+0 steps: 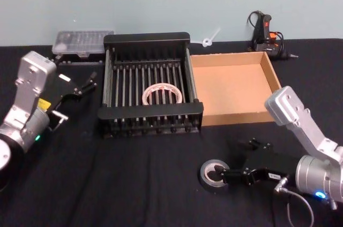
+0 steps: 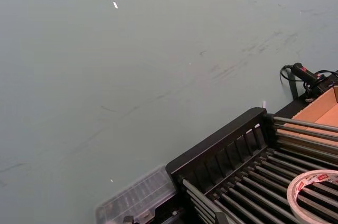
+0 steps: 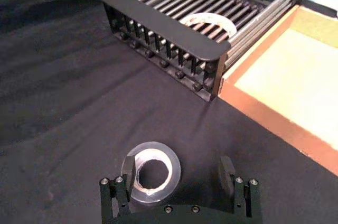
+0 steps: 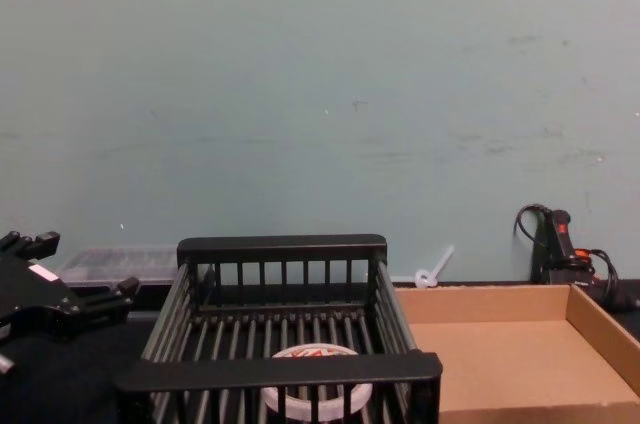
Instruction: Pick up the white tape and place it into the black box , Pick up the silver tape and place it into the brown box.
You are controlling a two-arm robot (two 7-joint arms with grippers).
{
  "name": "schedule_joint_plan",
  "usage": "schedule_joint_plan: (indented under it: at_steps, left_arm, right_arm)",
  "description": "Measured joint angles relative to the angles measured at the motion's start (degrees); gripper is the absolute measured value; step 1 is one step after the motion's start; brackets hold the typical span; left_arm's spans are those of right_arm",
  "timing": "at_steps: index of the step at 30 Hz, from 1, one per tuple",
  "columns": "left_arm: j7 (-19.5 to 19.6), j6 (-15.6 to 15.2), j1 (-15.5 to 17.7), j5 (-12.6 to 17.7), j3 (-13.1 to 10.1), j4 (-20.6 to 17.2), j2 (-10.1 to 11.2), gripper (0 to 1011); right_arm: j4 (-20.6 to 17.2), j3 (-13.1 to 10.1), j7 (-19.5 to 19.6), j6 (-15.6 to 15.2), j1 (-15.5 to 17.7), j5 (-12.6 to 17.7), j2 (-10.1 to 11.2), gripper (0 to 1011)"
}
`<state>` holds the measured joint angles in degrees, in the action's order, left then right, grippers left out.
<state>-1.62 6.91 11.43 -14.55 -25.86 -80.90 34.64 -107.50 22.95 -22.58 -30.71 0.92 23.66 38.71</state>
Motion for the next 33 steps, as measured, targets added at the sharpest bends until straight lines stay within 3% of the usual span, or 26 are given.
schedule_joint_plan:
  at_steps: [14, 33]
  left_arm:
    - [0.0, 0.0, 0.0, 0.0, 0.0, 0.0, 0.0, 1001]
    - [0.0, 0.0, 0.0, 0.0, 0.0, 0.0, 0.0, 1001]
  right_arm:
    - [1.89, 1.39, 0.03, -1.33, -1.0, -0.87, -0.44, 1002]
    - [5.48, 2.5, 0.14, -1.79, -3.03, -2.05, -2.83, 1002]
